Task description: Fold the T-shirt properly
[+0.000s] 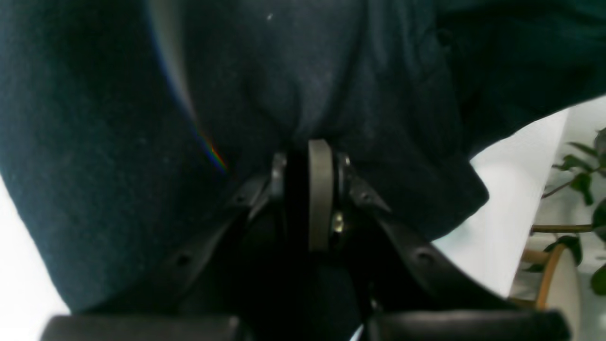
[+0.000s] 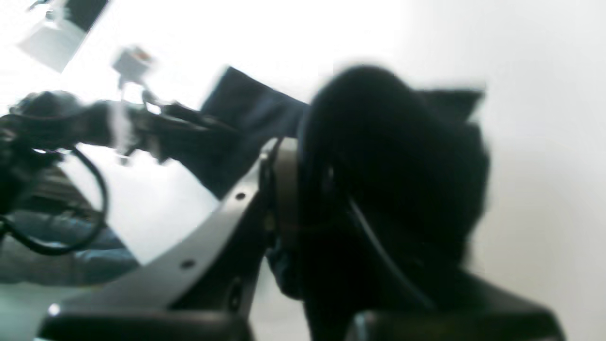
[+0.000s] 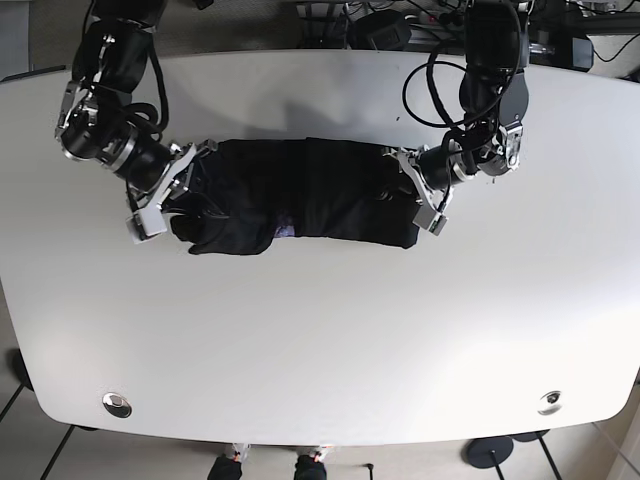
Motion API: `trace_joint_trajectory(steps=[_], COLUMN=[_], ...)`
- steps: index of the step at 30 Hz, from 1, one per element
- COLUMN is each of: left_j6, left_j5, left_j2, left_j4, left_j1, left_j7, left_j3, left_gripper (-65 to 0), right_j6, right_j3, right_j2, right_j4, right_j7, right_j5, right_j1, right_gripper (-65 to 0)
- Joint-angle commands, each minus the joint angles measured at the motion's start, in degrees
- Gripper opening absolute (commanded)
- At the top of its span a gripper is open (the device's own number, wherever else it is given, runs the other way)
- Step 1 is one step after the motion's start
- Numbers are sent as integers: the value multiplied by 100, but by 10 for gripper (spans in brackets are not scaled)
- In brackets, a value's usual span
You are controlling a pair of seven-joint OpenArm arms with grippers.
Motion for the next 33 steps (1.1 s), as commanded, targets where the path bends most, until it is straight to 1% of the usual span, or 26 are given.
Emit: trace_joint_trajectory(steps=[1, 4, 5, 6, 9, 10, 11, 14, 16, 18, 19, 20, 23, 25, 26, 27, 28, 29, 31, 33], left_j6=[96, 105, 105, 105, 105, 105, 105, 105, 96, 87, 70, 70, 70, 61, 61, 61, 61, 61, 61, 61], left_j5=[364, 364, 364, 364, 364, 364, 364, 347, 347, 356, 347, 347, 338, 338, 329, 329, 294, 153, -75, -339], left_j2=[34, 87, 131, 139, 148, 148, 139, 139, 139, 139, 139, 131, 131, 131, 131, 131, 131, 122, 52, -63], left_j4=[-14, -49, -23, -31, -40, -23, -23, -14, -23, -23, -14, -14, -14, -14, -14, -5, 92, 391, 786, 1270], left_j1=[32, 32, 32, 32, 32, 32, 32, 32, 32, 32, 32, 32, 23, 15, 15, 23, 23, 32, 182, 357], left_j7=[357, 349, 357, 357, 357, 357, 357, 357, 357, 357, 357, 357, 357, 357, 366, 375, 384, 384, 384, 384], left_j3=[31, 31, 31, 31, 31, 31, 31, 31, 31, 31, 31, 31, 31, 13, 13, 13, -4, -101, -426, -708], left_gripper=[-604, -603, -603, -603, -603, -603, -603, -603, -603, -603, -603, -603, -603, -603, -603, -604, -606, -607, -606, -606], right_j6=[2, -7, -7, -7, -7, -7, -7, -7, -7, -7, -51, -218, -596, -763, -860, -974, -1106, -1185, -1220, -1220], right_j3=[-235, -630, -762, -841, -1131, -1237, -1378, -1694, -1852, -2072, -2169, -2239, -2468, -2608, -2687, -2758, -2855, -2916, -2942, -2942], right_j2=[-133, -432, -599, -695, -977, -1082, -1249, -1328, -1346, -1346, -1346, -1346, -1346, -1346, -1346, -1346, -1346, -1346, -1346, -1346], right_j4=[176, 158, 141, 53, -193, -272, -378, -624, -800, -1090, -1310, -1503, -1776, -1890, -2004, -2075, -2180, -2198, -2171, -2119], right_j7=[157, 157, 157, 157, 165, 174, 236, 499, 702, 1027, 1159, 1282, 1528, 1660, 1686, 1704, 1704, 1704, 1704, 1704], right_j5=[158, 105, 96, 61, -378, -581, -906, -1389, -1557, -1627, -1662, -1671, -1671, -1671, -1671, -1671, -1662, -1662, -1636, -1618], right_j1=[63, 239, 256, 265, 476, 493, 581, 661, 661, 740, 784, 836, 968, 1065, 1091, 1144, 1223, 1241, 1241, 1241], right_gripper=[-629, -629, -629, -628, -628, -628, -628, -628, -626, -626, -625, -625, -623, -617, -591, -542, -444, -341, -235, -157])
